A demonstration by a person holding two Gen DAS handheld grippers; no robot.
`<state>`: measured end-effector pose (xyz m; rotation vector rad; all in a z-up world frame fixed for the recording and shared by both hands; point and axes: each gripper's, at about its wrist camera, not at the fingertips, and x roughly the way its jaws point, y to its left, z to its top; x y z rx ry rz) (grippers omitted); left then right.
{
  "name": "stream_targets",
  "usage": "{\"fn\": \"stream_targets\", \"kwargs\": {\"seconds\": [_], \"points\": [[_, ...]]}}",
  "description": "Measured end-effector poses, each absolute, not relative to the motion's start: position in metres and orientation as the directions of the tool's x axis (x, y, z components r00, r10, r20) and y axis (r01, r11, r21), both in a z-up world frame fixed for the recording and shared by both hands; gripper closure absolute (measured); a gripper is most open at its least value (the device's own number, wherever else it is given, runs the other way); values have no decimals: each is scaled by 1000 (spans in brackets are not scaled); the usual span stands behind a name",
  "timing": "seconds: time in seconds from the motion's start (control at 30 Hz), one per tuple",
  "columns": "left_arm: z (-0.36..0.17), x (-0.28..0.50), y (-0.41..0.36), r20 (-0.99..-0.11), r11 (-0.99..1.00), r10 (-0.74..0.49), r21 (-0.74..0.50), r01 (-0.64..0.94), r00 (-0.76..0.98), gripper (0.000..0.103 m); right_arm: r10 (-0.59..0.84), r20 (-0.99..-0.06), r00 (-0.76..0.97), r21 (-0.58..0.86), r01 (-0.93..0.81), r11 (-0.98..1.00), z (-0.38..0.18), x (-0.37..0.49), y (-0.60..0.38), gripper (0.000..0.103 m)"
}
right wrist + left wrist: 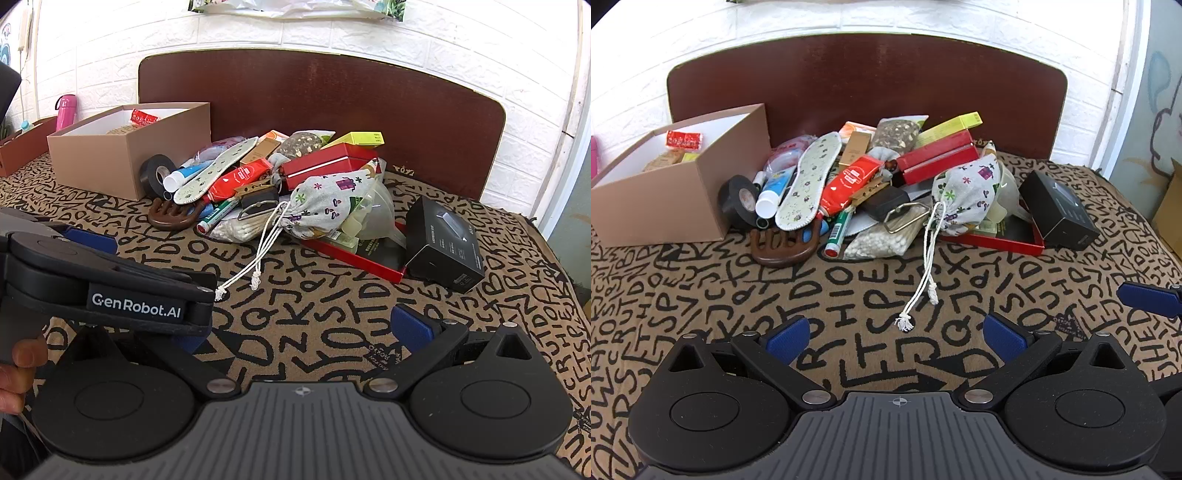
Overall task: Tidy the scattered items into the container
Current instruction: 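Move the left tool toward the black UGREEN charger box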
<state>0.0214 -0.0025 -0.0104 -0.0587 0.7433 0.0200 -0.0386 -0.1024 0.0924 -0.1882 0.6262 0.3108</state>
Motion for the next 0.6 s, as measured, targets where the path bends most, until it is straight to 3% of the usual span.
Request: {"fn": "stream_targets", "kwargs": {"seconds": [0.6], "points": [[-16,50,-13,-680,998,-10,-56,-38,733,0,202,-589,783,-83,-307,948,79,-6,-121,1]]}}
